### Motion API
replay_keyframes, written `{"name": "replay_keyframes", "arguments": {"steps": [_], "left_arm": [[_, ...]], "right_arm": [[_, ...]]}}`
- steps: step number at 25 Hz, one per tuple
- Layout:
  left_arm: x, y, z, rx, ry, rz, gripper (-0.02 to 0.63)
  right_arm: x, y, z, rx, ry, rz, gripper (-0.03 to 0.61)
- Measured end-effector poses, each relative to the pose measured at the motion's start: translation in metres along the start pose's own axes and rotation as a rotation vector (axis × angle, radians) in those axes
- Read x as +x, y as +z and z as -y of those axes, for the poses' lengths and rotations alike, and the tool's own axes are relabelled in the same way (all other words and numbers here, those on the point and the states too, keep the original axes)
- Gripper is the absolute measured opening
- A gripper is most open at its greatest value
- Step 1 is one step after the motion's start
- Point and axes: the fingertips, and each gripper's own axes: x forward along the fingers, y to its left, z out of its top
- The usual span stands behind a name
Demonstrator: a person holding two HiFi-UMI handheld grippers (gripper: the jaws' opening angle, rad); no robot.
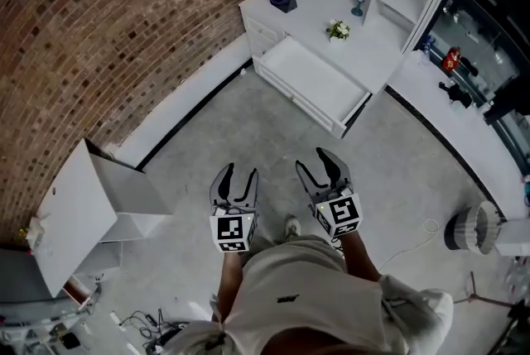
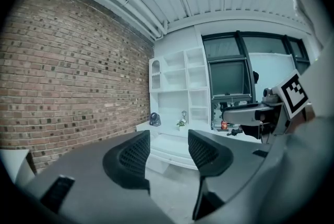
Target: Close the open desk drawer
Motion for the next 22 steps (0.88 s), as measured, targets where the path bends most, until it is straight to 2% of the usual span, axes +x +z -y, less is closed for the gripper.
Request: {"name": "replay_keyframes", "arguments": {"steps": [5, 12, 22], "left_arm": [[0.02, 0.011, -0.004, 0.0, 0.002, 0.027, 0.239], [0.05, 0.004, -0.026, -0.011, -0.021, 0.015, 0.238], [0.103, 0.012, -0.088, -0.01, -0.105, 0.043, 0.237]], "right_arm": [[0.014, 0.0, 0.014, 0.008, -0.001, -0.004, 0.235], [0.049, -0.002, 0.02, 0.01, -0.023, -0.027, 0.235], [0.12, 0.003, 0.019, -0.016, -0.108, -0.042, 0.235]]}}
